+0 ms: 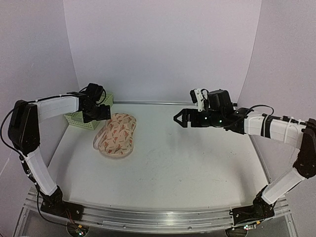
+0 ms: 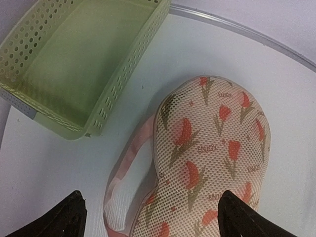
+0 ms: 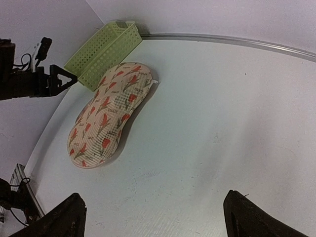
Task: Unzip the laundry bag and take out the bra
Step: Move the laundry bag to the center of the board.
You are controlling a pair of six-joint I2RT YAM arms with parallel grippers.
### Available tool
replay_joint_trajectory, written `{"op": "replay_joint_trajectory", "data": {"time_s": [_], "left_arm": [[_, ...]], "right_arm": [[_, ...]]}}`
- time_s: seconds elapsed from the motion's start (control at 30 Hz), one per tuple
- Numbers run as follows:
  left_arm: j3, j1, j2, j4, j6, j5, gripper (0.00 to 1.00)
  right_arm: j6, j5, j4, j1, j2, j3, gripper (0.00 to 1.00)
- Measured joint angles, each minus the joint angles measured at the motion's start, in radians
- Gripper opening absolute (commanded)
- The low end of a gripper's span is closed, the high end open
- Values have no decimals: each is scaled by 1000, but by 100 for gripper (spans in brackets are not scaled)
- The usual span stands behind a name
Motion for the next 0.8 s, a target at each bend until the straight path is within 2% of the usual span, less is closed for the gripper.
{"op": "replay_joint_trajectory", "data": {"time_s": [0.27, 0.47, 0.6, 0.8], "left_arm": [[93, 8, 196, 19, -8, 104, 91], [97, 8, 256, 31, -31, 184, 90], [68, 8, 255, 77, -53, 240, 90], [-53, 7, 252, 184, -117, 355, 90]], "right_arm": [[25, -22, 18, 20, 8, -1, 98], [26, -25, 32, 20, 8, -30, 98], [29, -26, 32, 21, 7, -52, 98], [34, -28, 32, 21, 7, -64, 98]]}}
